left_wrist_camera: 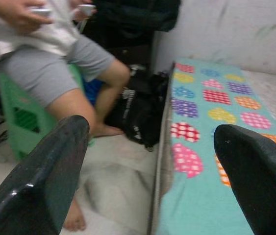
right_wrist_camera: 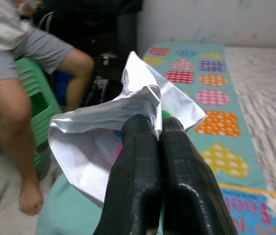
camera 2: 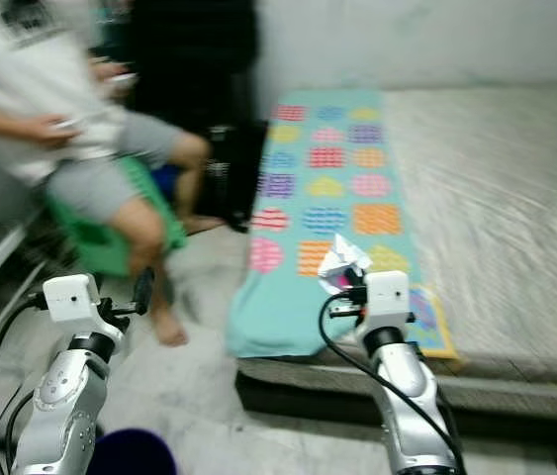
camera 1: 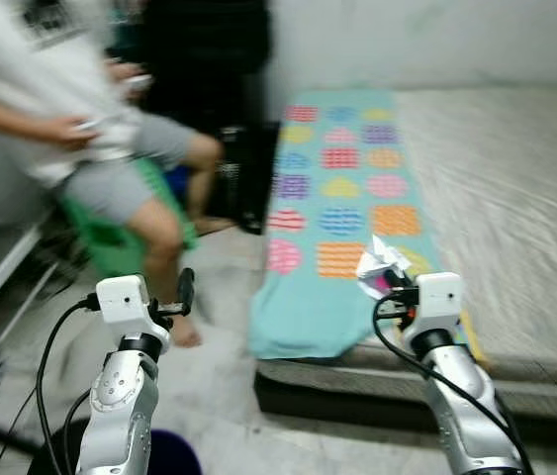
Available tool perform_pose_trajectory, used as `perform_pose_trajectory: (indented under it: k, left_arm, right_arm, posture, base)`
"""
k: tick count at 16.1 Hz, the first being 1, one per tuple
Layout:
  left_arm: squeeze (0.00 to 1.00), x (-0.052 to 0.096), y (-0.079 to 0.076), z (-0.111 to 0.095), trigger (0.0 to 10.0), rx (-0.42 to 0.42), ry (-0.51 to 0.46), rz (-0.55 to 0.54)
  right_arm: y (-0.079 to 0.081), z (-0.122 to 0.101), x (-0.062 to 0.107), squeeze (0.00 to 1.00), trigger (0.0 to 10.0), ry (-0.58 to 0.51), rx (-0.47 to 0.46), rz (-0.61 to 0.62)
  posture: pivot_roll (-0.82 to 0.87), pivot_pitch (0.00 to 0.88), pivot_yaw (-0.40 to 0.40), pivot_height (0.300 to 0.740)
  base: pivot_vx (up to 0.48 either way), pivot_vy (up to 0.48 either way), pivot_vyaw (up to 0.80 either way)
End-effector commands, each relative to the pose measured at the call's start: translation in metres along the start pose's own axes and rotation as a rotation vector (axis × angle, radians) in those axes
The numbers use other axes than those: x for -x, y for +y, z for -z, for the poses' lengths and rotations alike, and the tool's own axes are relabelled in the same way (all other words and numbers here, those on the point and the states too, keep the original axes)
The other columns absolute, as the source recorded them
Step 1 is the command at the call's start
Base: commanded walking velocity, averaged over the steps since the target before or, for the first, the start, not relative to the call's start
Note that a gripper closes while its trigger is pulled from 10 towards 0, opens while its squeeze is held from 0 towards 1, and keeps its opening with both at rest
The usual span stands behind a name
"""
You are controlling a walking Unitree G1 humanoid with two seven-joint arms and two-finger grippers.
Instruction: Clean up the room
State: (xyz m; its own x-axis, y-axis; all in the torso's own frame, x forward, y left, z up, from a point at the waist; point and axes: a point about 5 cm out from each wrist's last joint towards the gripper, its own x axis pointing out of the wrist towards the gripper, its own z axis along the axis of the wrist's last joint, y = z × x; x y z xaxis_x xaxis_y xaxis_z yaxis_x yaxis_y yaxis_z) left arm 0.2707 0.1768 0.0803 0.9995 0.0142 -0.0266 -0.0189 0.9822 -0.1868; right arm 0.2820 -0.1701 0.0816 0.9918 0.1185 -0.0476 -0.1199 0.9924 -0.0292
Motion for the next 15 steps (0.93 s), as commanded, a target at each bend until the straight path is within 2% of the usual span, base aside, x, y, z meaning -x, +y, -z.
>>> perform_pose_trajectory:
  k: [1,12,15]
  left_arm:
    - [0.00,0.0013,0.0045,-0.0029,10.0,-0.022,-0.003,-0.005]
    - [0.00,0.0053,0.0055,-0.0029,10.0,-0.033,0.001,-0.006]
    - [0.00,0.0029,0.0058,-0.0024,10.0,-0.056,0.009,0.000]
  right_arm:
    - [0.0081,-0.0043,-0.0022,0.00,10.0,-0.022,-0.004,-0.027]
    - [0.0159,-0.0074,-0.0052,0.00,10.0,-0.040,0.006,-0.067]
    - [0.0159,-0.0066,-0.0070,0.00,10.0,-0.046,-0.015,-0.045]
  posture:
    - [-0.22,0.000,0.124,0.740]
    - [-0.21,0.000,0.115,0.740]
    - [-0.20,0.000,0.138,0.740]
  base:
    - [0.000,0.000,0.80]
    - [0.000,0.000,0.80]
    - [0.000,0.000,0.00]
